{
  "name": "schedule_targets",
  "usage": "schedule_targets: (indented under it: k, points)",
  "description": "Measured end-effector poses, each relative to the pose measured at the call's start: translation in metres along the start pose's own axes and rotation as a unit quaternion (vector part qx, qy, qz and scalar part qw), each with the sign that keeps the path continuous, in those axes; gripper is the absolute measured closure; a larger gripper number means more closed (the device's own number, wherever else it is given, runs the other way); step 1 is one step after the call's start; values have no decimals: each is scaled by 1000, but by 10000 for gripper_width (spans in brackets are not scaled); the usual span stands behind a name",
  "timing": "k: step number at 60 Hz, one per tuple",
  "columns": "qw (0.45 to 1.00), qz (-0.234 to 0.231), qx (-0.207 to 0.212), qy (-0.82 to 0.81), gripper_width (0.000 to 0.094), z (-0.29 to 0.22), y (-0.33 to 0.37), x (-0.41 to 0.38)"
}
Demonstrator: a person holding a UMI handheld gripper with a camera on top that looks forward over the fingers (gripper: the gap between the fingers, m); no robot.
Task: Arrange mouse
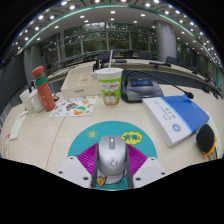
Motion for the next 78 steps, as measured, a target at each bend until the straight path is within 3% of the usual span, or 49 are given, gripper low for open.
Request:
schedule_targets:
  k: [3, 7, 12, 13, 15, 31, 53, 78]
  points:
    - [1000, -4, 14, 6, 483, -3, 1, 1]
    - [1000, -7, 4, 6, 411, 1, 4, -1]
    - [1000, -9, 1, 6, 85, 0, 16, -5]
    - [1000, -6, 3, 7, 67, -1, 20, -4]
    - [1000, -3, 7, 12, 96, -4, 30, -6]
    - [998, 20, 43, 35, 76, -15, 168, -30]
    - [994, 47, 89, 44, 78, 31, 365, -72]
    - [993, 49, 96, 47, 80, 54, 409, -90]
Point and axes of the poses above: the point between the fingertips, and its own axes, seen from behind it with the camera up: x to the right, z down, y backward, against the way the camera looks, the point moved 1 cm from there along y, backward, against the way the camera looks, and after that the axes turned 3 degrees about -y, right-handed, at the moved point
